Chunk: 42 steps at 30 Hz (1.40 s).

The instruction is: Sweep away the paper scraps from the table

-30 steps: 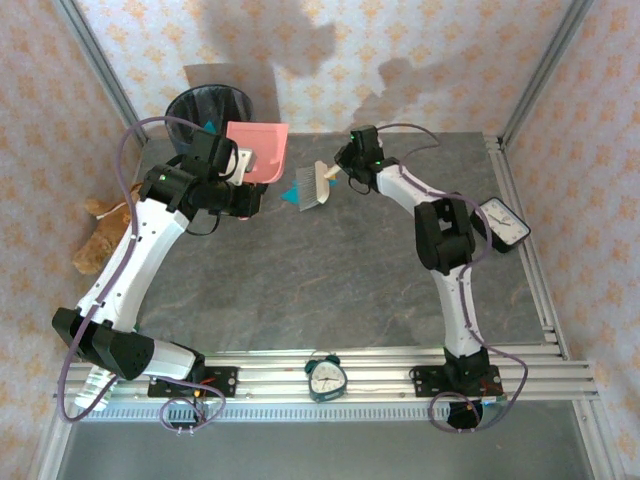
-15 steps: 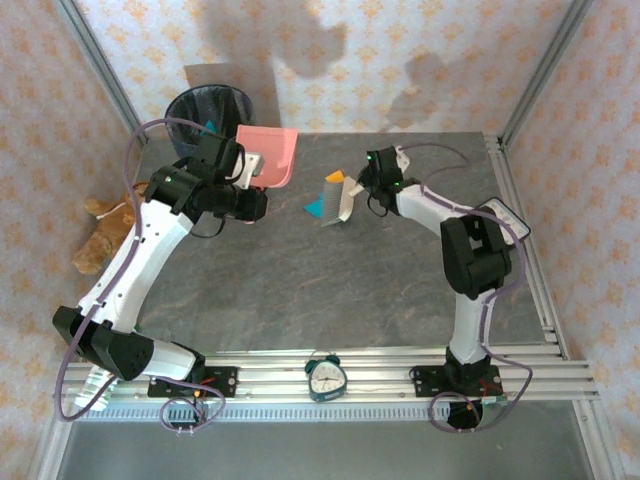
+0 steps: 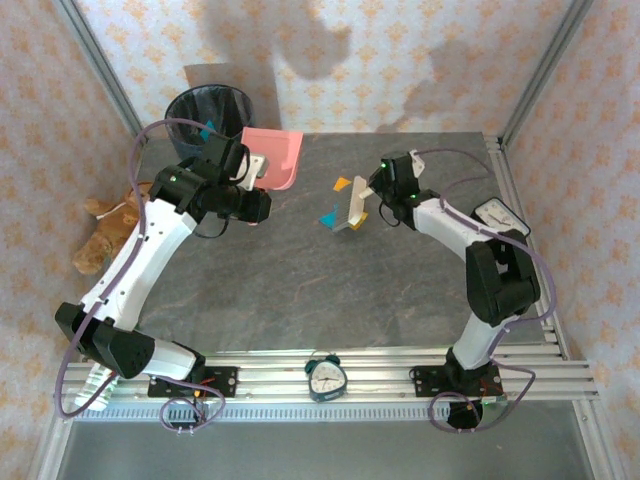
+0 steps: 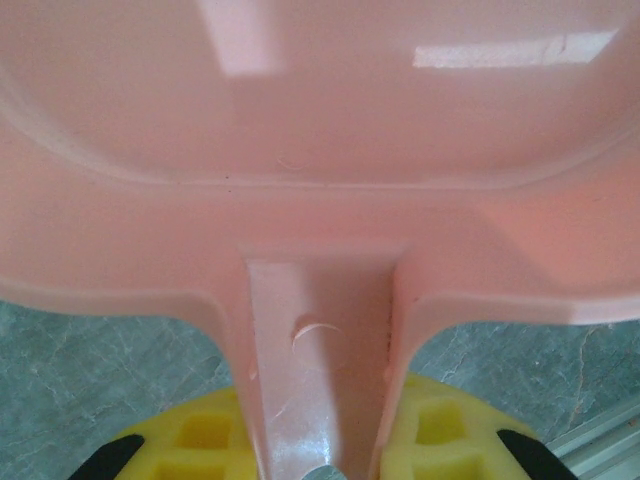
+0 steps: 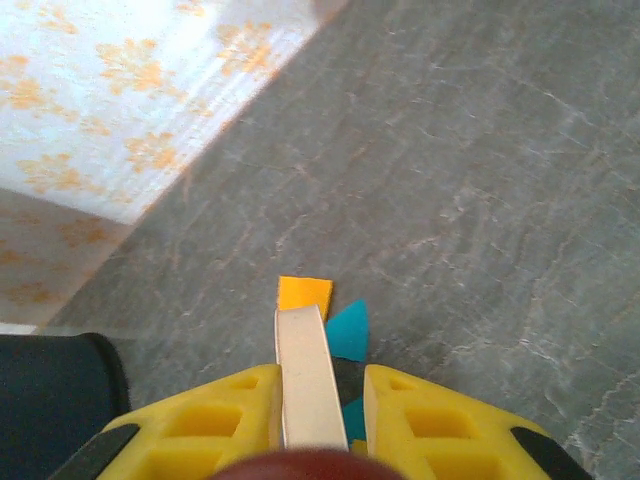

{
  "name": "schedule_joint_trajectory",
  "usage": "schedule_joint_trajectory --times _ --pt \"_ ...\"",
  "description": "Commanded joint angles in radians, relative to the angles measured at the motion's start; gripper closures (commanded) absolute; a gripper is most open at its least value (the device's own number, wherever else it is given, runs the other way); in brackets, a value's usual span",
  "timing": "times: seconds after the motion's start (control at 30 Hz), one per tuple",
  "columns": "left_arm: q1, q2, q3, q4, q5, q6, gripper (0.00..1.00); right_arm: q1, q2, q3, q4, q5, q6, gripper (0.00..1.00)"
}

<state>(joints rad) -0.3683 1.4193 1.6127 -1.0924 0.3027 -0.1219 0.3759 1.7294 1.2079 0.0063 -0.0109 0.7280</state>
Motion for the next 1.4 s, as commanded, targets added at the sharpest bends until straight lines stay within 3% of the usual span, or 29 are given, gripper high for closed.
schedule_joint_trajectory --times 0.0,0.33,0.73,1.37 --pt "-0.015 0.012 0.004 -0.009 -0.001 0.010 1.00 -0.009 -0.034 0.039 0.091 -0.062 -0.031 1.00" --pt "-0.018 0.012 0.002 -0.016 -0.014 0.021 1.00 -0.049 0.132 0.162 0.263 -0.150 0.027 1.00" --pt "-0.018 0.017 -0.001 -0.021 -0.018 0.026 1.00 -0.050 0.282 0.282 0.174 0.053 0.124 1.00" --pt "-0.021 0.029 -0.006 -0.016 -0.012 0.028 1.00 -0.048 0.116 0.146 -0.127 0.206 0.065 1.00"
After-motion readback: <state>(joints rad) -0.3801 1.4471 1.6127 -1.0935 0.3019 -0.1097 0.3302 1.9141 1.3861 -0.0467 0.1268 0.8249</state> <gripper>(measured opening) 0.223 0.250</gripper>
